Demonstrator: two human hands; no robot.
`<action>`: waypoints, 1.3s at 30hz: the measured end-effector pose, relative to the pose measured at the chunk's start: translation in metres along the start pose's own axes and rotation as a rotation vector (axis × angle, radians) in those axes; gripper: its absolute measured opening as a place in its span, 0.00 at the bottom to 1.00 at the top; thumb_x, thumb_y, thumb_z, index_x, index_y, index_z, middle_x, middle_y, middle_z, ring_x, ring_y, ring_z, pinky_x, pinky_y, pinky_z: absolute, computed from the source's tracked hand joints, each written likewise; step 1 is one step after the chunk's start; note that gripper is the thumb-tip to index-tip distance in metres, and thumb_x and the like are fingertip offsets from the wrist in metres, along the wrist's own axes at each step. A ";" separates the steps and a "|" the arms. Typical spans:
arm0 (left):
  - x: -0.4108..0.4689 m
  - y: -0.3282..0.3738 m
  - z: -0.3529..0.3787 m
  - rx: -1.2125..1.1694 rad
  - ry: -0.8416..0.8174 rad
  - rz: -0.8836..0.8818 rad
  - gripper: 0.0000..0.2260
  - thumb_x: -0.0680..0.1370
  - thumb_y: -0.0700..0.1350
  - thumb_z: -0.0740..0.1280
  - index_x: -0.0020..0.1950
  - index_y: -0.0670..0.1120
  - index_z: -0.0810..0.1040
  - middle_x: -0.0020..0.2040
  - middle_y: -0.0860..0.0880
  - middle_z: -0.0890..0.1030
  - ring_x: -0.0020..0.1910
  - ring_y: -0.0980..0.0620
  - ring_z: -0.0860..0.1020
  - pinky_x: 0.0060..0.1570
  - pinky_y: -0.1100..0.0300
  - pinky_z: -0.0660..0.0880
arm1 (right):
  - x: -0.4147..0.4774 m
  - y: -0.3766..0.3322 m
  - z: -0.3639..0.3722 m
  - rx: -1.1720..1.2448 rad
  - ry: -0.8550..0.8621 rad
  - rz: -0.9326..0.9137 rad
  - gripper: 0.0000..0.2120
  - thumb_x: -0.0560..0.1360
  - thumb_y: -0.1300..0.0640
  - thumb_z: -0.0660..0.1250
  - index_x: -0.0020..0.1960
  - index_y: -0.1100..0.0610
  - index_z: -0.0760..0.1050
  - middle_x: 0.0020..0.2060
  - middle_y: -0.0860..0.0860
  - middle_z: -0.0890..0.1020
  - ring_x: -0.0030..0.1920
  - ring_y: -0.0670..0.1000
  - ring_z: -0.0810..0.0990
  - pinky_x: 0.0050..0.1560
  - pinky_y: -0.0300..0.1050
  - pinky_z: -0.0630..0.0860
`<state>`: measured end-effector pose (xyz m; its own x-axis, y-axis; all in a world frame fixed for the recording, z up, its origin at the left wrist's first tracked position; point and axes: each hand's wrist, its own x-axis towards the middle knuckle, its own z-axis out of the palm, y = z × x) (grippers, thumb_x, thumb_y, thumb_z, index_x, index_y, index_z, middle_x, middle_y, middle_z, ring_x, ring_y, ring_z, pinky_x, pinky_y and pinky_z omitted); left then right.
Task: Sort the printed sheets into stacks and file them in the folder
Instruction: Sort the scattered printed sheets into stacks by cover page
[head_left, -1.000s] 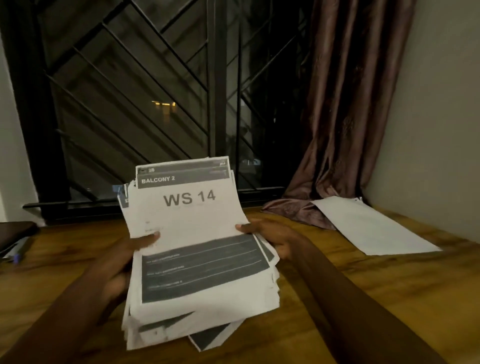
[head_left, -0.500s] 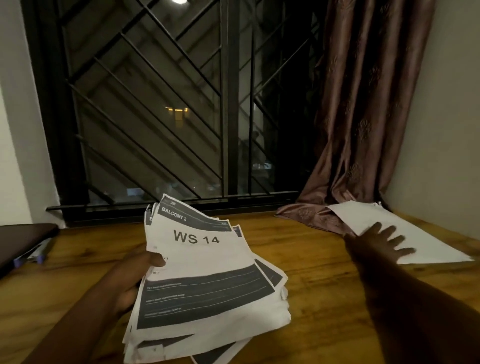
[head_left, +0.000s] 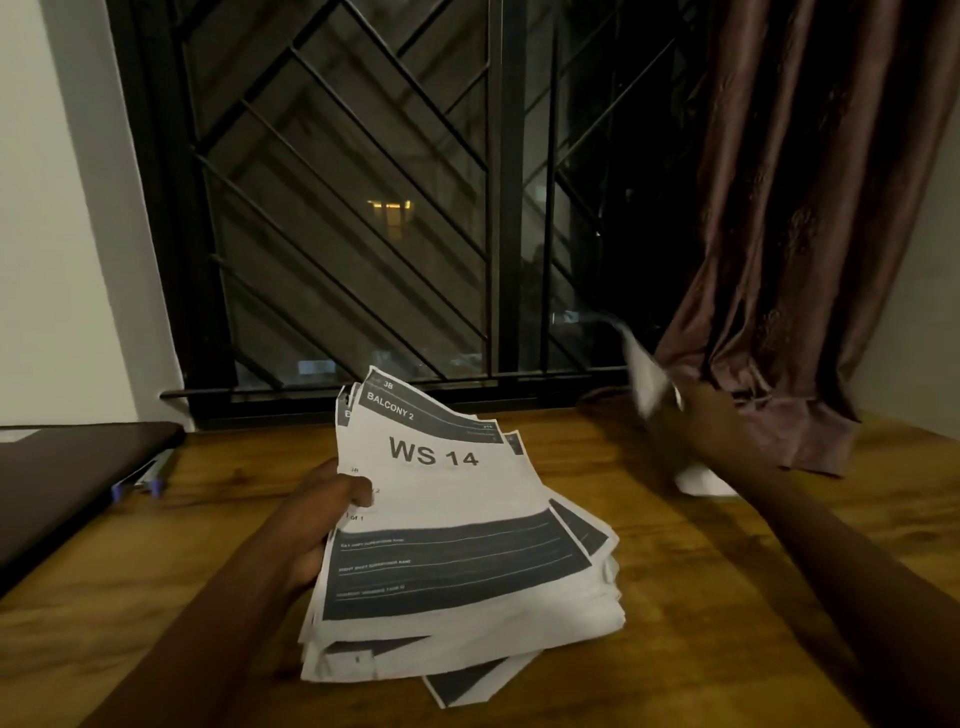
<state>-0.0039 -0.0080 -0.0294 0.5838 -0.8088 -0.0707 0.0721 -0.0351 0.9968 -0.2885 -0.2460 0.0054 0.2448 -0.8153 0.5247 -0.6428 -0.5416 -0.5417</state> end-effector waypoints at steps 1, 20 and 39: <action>0.000 -0.001 -0.001 -0.001 -0.001 -0.006 0.14 0.74 0.29 0.58 0.53 0.42 0.76 0.51 0.35 0.81 0.46 0.33 0.79 0.48 0.42 0.77 | -0.004 -0.028 -0.004 0.352 -0.045 0.019 0.07 0.78 0.59 0.63 0.53 0.62 0.75 0.47 0.62 0.81 0.47 0.61 0.81 0.43 0.51 0.78; -0.007 0.000 0.002 -0.094 -0.007 0.017 0.10 0.76 0.34 0.68 0.53 0.46 0.76 0.56 0.39 0.82 0.44 0.39 0.83 0.38 0.49 0.81 | -0.083 -0.091 0.051 -0.070 -0.665 0.035 0.30 0.69 0.42 0.72 0.65 0.52 0.66 0.58 0.49 0.76 0.52 0.48 0.75 0.45 0.38 0.74; -0.037 0.073 0.009 0.049 0.113 0.478 0.12 0.75 0.41 0.70 0.57 0.50 0.76 0.52 0.51 0.82 0.46 0.53 0.83 0.41 0.58 0.80 | -0.061 -0.108 0.019 1.186 -0.467 0.093 0.14 0.76 0.63 0.65 0.61 0.56 0.75 0.59 0.58 0.81 0.53 0.55 0.83 0.54 0.54 0.79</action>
<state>-0.0274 0.0144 0.0462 0.6262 -0.6727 0.3941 -0.2620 0.2944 0.9190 -0.2203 -0.1415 0.0192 0.6198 -0.7233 0.3044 0.3086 -0.1319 -0.9420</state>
